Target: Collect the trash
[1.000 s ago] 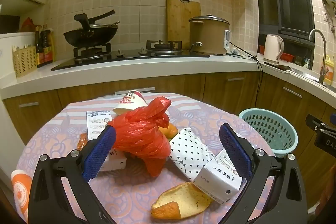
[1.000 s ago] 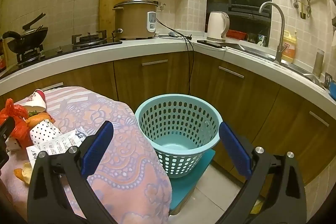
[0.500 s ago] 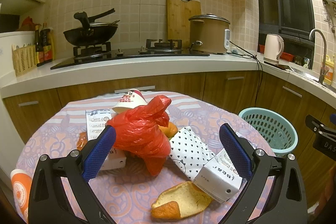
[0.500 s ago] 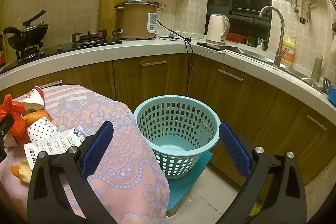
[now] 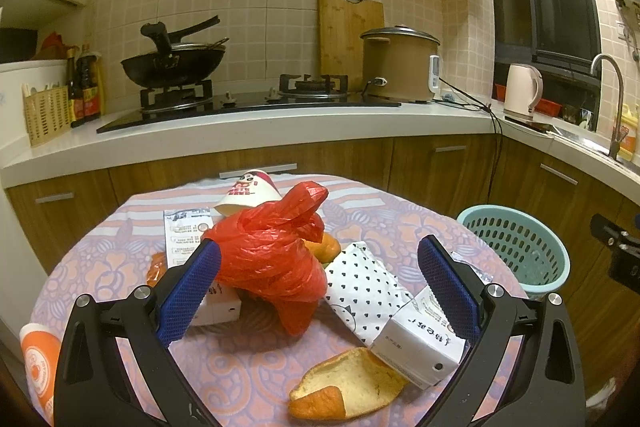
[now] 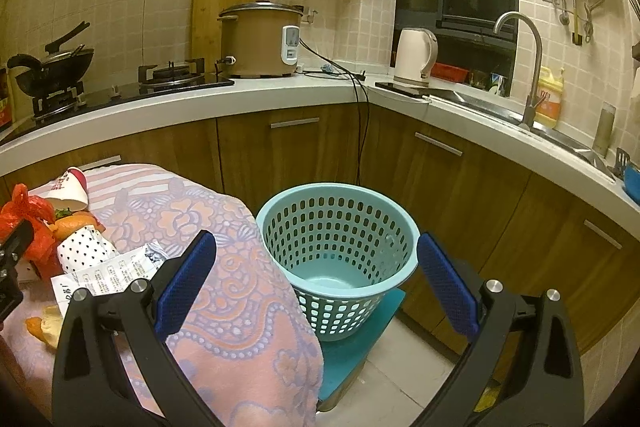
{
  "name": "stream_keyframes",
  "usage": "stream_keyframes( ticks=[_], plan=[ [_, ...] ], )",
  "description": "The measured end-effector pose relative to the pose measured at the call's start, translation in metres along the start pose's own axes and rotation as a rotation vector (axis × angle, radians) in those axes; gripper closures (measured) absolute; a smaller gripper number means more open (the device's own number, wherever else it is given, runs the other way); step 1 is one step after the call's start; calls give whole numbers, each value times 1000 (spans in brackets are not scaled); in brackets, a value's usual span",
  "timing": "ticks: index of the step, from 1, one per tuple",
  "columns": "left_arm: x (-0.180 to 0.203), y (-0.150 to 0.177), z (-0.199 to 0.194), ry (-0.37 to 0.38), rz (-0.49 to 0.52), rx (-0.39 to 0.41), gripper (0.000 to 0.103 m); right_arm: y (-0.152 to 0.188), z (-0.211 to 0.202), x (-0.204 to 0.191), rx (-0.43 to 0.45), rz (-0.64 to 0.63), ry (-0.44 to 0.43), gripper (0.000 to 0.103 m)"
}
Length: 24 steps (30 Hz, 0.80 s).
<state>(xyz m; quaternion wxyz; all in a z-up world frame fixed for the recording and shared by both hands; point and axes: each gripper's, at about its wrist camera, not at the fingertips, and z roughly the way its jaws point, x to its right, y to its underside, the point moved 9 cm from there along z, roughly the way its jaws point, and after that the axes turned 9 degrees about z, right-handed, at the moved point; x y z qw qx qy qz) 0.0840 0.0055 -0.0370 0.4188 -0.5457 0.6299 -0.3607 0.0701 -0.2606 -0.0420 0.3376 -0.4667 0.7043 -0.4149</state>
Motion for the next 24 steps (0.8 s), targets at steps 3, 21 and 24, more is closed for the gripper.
stream_keyframes(
  ticks=[3, 21, 24],
  plan=[
    [3, 0, 3, -4, -3, -6, 8, -4, -2, 1, 6, 0, 1, 8],
    [-2, 2, 8, -10, -17, -9, 8, -1, 16, 8, -34, 30, 0, 8],
    [-4, 1, 8, -8, -24, 1, 8, 0, 20, 8, -43, 32, -3, 8]
  ],
)
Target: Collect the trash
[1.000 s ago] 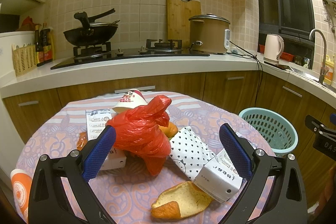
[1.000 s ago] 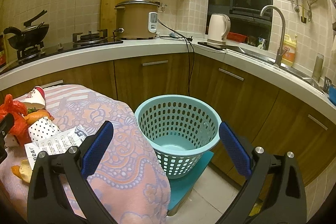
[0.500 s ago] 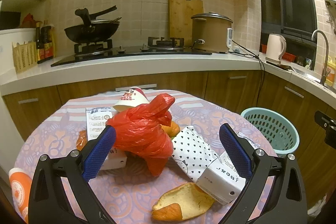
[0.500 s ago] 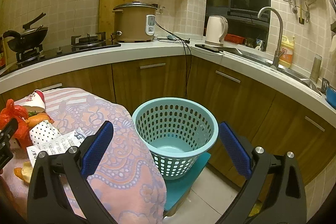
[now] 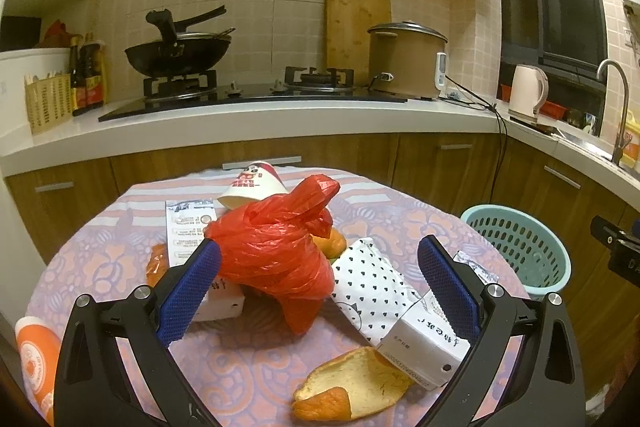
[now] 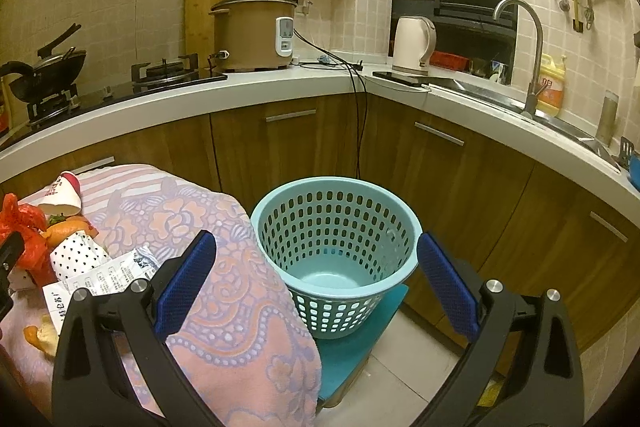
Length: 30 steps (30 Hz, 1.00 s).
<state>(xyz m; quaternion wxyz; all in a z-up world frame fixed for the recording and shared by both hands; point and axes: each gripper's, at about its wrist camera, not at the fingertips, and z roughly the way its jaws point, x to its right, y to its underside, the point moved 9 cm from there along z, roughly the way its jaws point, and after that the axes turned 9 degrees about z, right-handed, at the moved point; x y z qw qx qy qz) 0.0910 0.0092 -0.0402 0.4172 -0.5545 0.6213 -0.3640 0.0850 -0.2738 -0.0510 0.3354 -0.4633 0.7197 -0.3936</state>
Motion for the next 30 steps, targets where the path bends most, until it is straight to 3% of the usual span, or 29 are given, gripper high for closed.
stream_keyframes(
  ticks=[7, 11, 14, 16, 18, 24, 30],
  plan=[
    [-4, -3, -2, 3, -19, 26, 8, 3, 1, -10, -17, -6, -43, 8],
    [-12, 1, -6, -27, -40, -27, 8, 10, -2, -23, -51, -15, -97, 8],
    [-26, 1, -23, -46, -79, -41, 8, 16, -10, -39, -38, -70, -117, 18],
    [-38, 5, -37, -79, -84, -56, 8, 24, -14, -50, -48, -102, -138, 30],
    [-57, 15, -49, -142, -89, -97, 8, 34, -16, -60, -72, -114, -170, 46],
    [-113, 61, -71, -216, -181, -205, 8, 73, -28, -102, -176, -131, -346, 46],
    [-156, 100, -83, -237, -291, -278, 8, 98, -48, -147, -199, -222, -433, 46]
  ],
)
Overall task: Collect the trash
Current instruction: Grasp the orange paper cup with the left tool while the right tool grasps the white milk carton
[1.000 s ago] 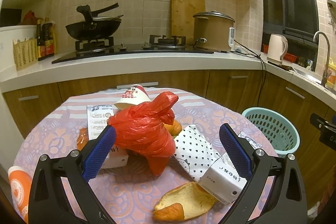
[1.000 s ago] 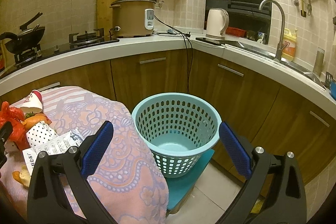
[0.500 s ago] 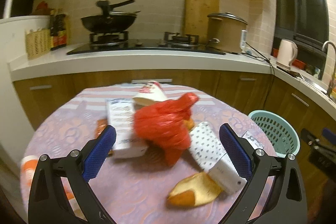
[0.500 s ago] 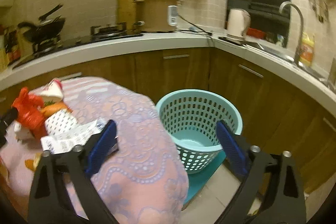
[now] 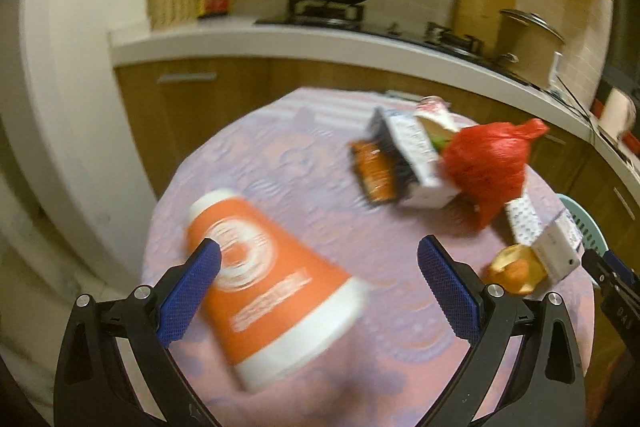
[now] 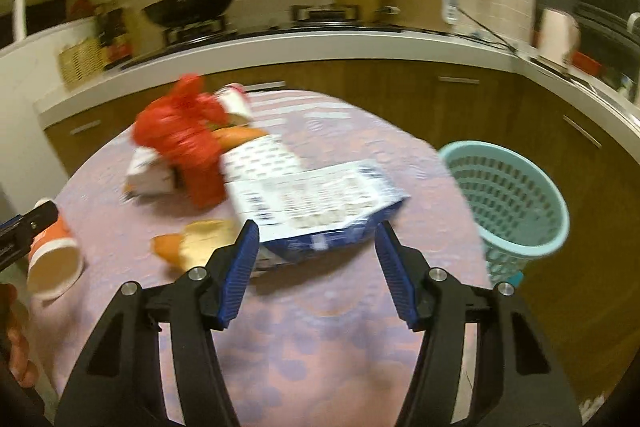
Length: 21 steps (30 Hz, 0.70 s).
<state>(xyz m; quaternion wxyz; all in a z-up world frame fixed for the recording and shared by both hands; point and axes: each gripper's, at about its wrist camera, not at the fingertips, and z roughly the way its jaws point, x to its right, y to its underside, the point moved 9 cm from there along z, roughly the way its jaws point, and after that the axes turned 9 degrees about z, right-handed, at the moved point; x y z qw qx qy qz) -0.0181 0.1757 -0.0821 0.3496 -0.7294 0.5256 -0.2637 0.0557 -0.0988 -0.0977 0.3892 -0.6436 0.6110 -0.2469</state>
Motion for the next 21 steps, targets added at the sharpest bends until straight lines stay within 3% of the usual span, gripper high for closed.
stream_keyframes(
  ticks=[8, 15, 21],
  plan=[
    [-29, 23, 25, 16, -149, -143, 9, 16, 24, -18, -74, -61, 21, 47],
    [-22, 27, 29, 27, -134, -150, 14, 10, 24, 28, -71, -11, 79, 46],
    [-8, 27, 32, 74, -121, -159, 25, -2, 22, 77, -56, 59, 168, 46]
  ],
)
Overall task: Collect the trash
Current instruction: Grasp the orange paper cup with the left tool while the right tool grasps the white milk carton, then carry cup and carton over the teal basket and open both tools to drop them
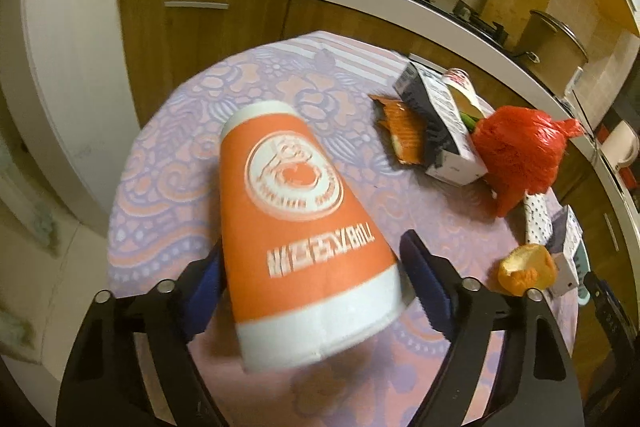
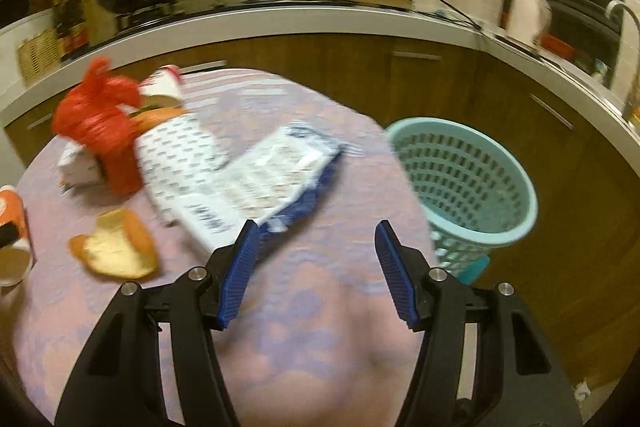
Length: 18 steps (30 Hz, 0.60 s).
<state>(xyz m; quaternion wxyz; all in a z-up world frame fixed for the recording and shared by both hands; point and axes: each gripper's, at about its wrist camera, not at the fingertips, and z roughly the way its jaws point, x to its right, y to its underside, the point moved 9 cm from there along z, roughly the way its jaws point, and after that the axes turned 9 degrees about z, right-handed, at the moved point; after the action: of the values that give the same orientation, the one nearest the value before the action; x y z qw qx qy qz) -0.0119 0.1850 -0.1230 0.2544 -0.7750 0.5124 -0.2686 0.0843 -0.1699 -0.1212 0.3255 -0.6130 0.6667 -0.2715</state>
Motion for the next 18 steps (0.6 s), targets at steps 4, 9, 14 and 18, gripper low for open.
stream_keyframes(
  ticks=[4, 9, 14, 18],
  plan=[
    [7, -1, 3, 12, 16, 7, 28, -6, -2, 11, -30, 72, -67, 44],
    [17, -3, 8, 49, 32, 10, 35, -1, -3, -29, -73, 119, -154, 19],
    [30, -7, 15, 86, 66, 5, 42, 5, 14, -51, -124, 147, -85, 19],
    [37, -10, 21, 109, 76, -2, 46, 5, 29, -56, -171, 236, -70, 18]
  ],
)
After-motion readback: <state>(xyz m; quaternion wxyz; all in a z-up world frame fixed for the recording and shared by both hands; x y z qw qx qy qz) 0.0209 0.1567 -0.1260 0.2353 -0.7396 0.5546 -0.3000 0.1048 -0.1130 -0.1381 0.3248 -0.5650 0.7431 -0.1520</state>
